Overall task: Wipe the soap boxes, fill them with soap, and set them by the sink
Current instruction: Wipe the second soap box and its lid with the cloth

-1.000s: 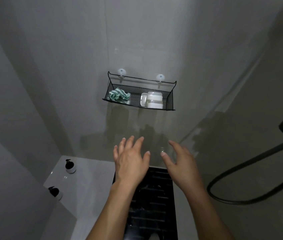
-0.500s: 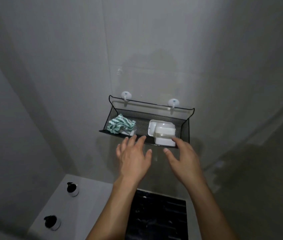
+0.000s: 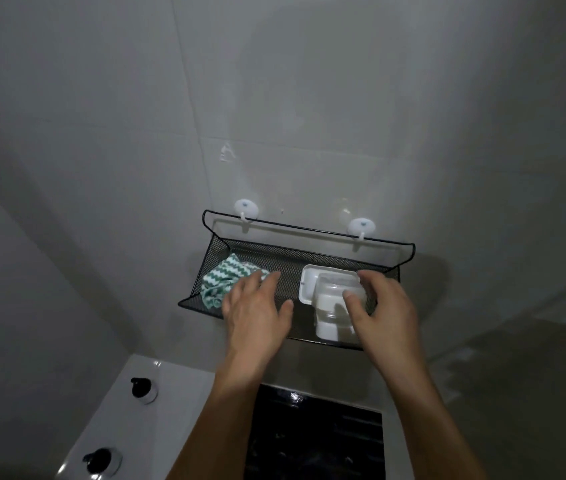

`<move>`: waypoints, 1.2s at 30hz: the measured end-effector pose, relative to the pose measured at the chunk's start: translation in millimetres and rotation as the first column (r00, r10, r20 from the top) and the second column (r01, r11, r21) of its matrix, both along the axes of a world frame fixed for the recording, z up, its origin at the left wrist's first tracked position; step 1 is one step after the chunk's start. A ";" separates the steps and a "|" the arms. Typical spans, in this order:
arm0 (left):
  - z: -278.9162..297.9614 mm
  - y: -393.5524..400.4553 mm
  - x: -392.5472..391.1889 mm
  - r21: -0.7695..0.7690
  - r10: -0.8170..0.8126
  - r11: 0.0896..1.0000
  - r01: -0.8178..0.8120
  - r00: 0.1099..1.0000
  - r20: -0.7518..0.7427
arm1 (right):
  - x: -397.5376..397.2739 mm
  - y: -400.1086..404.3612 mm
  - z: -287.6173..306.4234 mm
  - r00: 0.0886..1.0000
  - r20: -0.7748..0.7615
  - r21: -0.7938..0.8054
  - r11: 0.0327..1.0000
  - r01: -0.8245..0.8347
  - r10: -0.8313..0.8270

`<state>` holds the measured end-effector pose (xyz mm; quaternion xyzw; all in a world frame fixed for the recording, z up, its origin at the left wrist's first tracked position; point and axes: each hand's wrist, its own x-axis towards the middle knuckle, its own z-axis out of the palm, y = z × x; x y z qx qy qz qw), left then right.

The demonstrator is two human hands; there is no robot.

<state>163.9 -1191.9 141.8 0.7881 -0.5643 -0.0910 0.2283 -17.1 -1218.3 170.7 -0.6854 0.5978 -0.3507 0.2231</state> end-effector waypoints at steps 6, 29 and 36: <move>9.7 -43.9 55.6 0.178 -0.057 0.984 0.032 0.989 0.139 | 40.8 -9.7 10.1 0.997 0.064 -0.045 0.998 -0.033 0.036; 9.9 -78.0 28.3 0.048 -0.196 0.945 0.324 0.677 -0.710 | 2.0 -51.9 -21.3 0.943 -0.221 0.442 0.837 0.323 -0.248; 6.7 -73.7 4.8 0.078 -0.087 0.945 0.316 0.477 -0.874 | -4.7 -48.6 -29.0 0.959 -0.119 0.403 0.870 0.282 -0.256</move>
